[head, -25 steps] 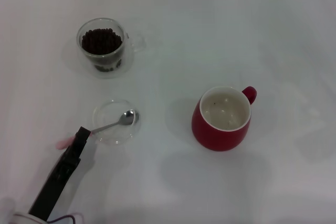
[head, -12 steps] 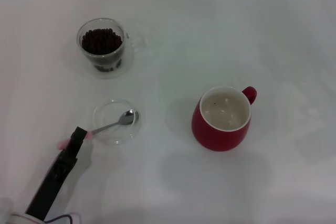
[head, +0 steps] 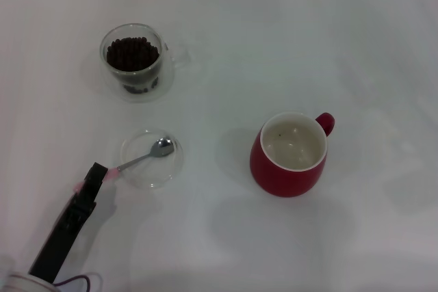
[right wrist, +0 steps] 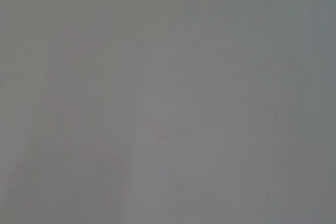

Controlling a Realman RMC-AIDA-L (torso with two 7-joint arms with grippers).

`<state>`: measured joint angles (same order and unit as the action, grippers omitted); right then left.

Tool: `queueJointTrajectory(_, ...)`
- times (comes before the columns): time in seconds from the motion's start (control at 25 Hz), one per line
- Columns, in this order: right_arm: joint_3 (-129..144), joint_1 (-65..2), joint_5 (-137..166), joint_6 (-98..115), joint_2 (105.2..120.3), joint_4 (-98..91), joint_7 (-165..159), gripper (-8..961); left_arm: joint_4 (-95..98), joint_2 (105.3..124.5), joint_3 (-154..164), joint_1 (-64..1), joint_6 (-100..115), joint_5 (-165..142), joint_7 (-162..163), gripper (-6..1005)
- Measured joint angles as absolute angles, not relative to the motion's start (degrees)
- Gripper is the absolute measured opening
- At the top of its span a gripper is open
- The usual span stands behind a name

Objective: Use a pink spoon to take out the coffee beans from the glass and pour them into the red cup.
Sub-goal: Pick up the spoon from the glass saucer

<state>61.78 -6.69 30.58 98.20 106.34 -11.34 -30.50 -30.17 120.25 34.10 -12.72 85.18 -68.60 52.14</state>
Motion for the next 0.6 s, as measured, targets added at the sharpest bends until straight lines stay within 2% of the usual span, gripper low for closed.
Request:
queueJointTrajectory(0.08, 61.74, -6.68, 30.58, 98.2, 106.4, -11.33, -30.5, 604, -30.11, 120.21, 34.1, -12.73, 85.2, -68.63, 52.1, 147)
queueJointTrajectory(0.6, 61.69, -7.15, 30.58, 97.8, 107.03, -11.33, -30.44, 603, -26.76, 119.49, 35.59, -12.26, 88.02, -68.77, 52.76, 139)
